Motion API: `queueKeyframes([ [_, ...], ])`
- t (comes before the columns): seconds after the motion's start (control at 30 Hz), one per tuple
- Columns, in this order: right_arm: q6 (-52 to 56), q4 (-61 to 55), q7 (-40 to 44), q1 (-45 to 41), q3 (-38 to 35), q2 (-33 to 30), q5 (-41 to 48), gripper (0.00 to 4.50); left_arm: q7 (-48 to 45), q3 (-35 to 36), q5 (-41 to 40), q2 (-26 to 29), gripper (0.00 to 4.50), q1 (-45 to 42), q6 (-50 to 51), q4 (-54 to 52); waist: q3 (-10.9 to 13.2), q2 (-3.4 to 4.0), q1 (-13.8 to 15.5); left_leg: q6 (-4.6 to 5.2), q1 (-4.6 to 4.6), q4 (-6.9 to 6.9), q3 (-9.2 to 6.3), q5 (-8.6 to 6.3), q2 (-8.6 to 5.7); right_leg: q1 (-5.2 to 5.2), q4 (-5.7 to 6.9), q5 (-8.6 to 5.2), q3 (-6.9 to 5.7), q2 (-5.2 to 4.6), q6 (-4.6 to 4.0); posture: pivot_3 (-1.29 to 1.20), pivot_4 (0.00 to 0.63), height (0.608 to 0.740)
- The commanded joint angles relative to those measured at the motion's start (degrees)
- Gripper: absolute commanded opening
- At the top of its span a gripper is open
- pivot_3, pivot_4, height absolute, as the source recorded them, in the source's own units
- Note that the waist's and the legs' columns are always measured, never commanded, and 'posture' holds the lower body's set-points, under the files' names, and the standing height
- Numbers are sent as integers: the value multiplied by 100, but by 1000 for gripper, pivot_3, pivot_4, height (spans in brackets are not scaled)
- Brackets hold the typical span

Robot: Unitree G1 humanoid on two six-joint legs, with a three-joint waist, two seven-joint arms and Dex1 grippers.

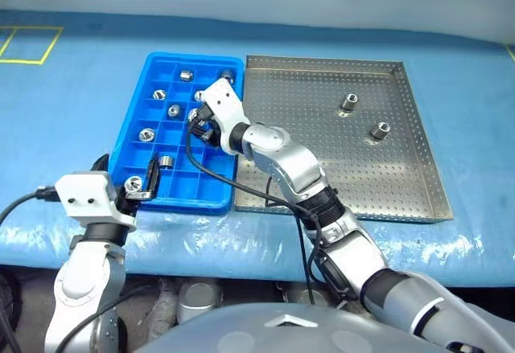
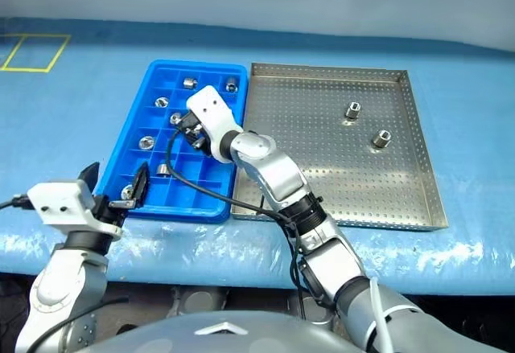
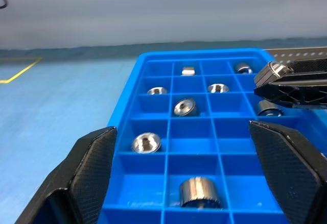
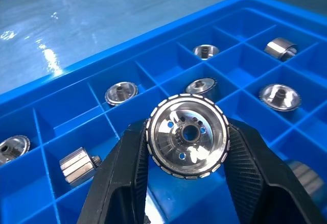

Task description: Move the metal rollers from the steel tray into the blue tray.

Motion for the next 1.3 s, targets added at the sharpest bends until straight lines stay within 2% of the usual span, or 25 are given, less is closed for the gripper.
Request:
queueKeyframes([
  [0.03, -340, 342, 203, -232, 46, 197, -29, 1706, 92, -43, 113, -118, 4500, 186, -262, -364, 0, 0, 89, 0, 0, 0, 0, 0, 0, -1, 0, -1, 0, 0, 0, 399, 150, 740],
  [0.23, -702, 1148, 255, -300, -37, 218, -198, 1706, 76, -156, 130, -202, 4500, 273, -330, -361, 0, 1, 244, 0, 0, -5, 0, 0, 1, -3, 0, -6, -1, 2, -5, 398, 150, 740],
  [0.33, -735, 1273, 227, -276, -175, 191, -196, 2777, 51, -207, 125, -173, 4500, 174, -304, -286, -1, 1, 250, -1, 1, -12, 0, 0, 2, -6, 0, -8, -2, 3, -6, 363, 150, 740],
  [0.5, -543, 836, 182, -46, -336, 51, -167, 4412, -89, -352, 83, -59, 4500, -128, -195, -91, -1, 1, 250, -2, 0, -14, 0, 1, -1, -5, -1, -17, -3, -1, 4, 301, 150, 740],
  [0.67, -217, -44, -193, 243, -743, -70, -130, 4466, -257, -451, 9, 84, 4500, -558, -75, 146, -1, 2, 194, -3, -1, -15, 0, 1, -1, -5, -2, -6, -4, -2, -15, 212, 150, 740],
  [0.8, -135, -678, -1154, 452, -1562, -102, -208, 4466, -431, -554, -93, 198, 4500, -989, 16, 423, -1, 3, 66, -4, -2, -11, 1, 2, -1, -5, -1, -5, -3, -2, -14, 134, 150, 740],
  [0.97, -281, -987, -2121, 627, -2037, -208, -585, 4466, -637, -695, -181, 311, 4500, -1423, 103, 754, -1, 4, -247, -4, -4, -12, 2, 2, -1, -5, -1, -4, -2, -3, -17, 37, 150, 740],
  [1.13, -725, -412, -3321, 375, -2309, -150, -1131, 4466, -807, -886, -246, 396, 4500, -1848, 149, 1049, -1, 6, -592, -4, -4, -14, 2, 2, 0, -8, 4, -3, 1, -2, -17, 2, 150, 740],
  [1.3, -1497, 1072, -4247, -303, -2735, -110, -1209, 4466, -882, -1049, -255, 423, 4500, -2081, 164, 1191, 0, 6, -802, -3, -3, -12, 5, 2, 0, -8, 10, -2, 5, -1, -17, -15, 150, 740],
])
